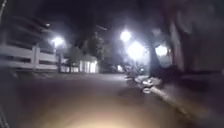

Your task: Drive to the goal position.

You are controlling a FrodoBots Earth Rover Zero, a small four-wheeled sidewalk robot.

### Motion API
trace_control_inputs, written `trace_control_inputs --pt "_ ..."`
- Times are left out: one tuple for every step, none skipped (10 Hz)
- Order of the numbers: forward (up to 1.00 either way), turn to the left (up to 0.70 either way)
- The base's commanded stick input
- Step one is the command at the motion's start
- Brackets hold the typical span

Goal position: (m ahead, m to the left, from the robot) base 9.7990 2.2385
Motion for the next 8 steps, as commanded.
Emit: trace_control_inputs --pt "0.7 0.0" --pt "0.7 -0.19" --pt "0.7 -0.35" --pt "0.7 -0.35" --pt "0.7 -0.15" --pt "0.7 -0.01" --pt "0.7 -0.35" --pt "0.7 -0.35"
